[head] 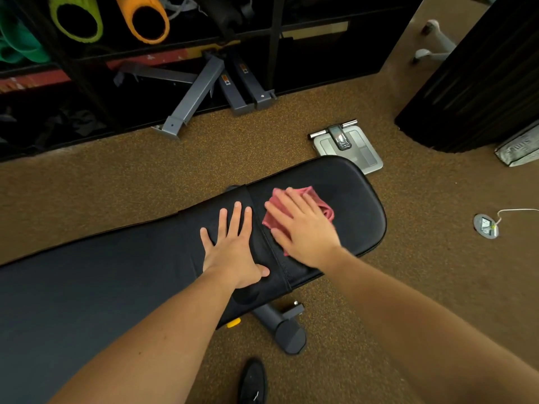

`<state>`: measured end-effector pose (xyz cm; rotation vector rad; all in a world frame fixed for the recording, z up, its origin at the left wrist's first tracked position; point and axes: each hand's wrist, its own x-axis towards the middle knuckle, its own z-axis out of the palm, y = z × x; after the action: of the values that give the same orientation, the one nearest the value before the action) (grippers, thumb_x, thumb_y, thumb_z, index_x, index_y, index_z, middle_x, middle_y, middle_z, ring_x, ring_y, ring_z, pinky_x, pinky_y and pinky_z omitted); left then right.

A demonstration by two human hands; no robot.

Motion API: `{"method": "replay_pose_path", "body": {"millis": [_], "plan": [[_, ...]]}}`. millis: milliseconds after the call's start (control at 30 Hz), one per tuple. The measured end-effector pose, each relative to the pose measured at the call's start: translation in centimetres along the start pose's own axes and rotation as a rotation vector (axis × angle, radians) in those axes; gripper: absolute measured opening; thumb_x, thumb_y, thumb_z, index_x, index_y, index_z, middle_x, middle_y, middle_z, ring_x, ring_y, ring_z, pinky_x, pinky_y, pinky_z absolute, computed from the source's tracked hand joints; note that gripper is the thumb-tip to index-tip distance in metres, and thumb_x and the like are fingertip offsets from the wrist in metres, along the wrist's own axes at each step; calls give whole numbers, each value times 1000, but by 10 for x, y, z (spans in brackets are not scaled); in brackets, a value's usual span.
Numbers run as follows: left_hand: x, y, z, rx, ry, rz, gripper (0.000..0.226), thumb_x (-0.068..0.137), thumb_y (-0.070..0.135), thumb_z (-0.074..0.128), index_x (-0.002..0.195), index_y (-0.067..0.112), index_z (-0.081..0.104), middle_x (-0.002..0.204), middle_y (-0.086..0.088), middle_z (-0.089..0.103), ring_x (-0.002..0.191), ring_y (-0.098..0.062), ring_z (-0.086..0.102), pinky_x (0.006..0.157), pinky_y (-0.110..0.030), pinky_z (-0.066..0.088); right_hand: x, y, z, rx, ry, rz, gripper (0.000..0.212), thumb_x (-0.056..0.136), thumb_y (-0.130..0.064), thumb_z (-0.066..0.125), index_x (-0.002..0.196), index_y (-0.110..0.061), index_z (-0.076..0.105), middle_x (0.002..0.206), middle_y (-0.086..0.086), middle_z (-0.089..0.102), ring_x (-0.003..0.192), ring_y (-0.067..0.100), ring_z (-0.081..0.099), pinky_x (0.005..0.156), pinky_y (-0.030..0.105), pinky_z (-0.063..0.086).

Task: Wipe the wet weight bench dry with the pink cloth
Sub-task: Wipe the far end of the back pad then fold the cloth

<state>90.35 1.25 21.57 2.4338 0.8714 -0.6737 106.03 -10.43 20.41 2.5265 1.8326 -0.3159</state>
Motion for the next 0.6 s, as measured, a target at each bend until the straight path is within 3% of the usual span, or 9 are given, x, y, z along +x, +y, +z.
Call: {"method": "replay_pose_path", "body": {"millis": [100, 267, 367, 467, 600], "plan": [[1, 0, 1, 5, 20, 2, 135, 73, 61, 74, 151, 29, -32, 154, 9, -46, 143, -23, -40, 118, -65, -8, -7, -18, 19, 19, 66, -112, 52, 107, -40, 32, 157, -29, 32, 165, -2, 28, 154, 20, 19, 125, 45, 15], [2, 0, 1, 15, 8, 0, 135, 75, 62, 73, 150, 26, -33, 152, 9, -48, 142, -22, -41, 118, -65, -9, 25, 3, 14, -44, 53, -89, 52, 108, -43, 28, 158, -30, 27, 165, -6, 28, 154, 18, 19, 124, 48, 16], [2, -1, 1, 21, -13, -6, 134, 77, 62, 72, 148, 28, -37, 150, 10, -50, 141, -22, -42, 118, -65, -8, 49, 29, 0, -28, 73, 43, 48, 106, -47, 29, 152, -38, 37, 163, -7, 32, 152, 26, 24, 123, 54, 14], [2, 0, 0, 26, -19, -11, 134, 77, 62, 71, 147, 29, -39, 149, 11, -51, 141, -22, -42, 118, -66, -8, 55, 65, -7, 1, 70, 249, 46, 104, -52, 26, 149, -45, 34, 163, -8, 29, 153, 27, 20, 123, 57, 8], [3, -1, 1, 28, -17, -8, 134, 77, 62, 71, 146, 29, -39, 149, 10, -51, 141, -22, -42, 118, -66, -8, 41, 97, -10, 59, 167, 468, 45, 104, -48, 30, 147, -40, 38, 160, -3, 34, 148, 31, 28, 120, 57, 17]]}}
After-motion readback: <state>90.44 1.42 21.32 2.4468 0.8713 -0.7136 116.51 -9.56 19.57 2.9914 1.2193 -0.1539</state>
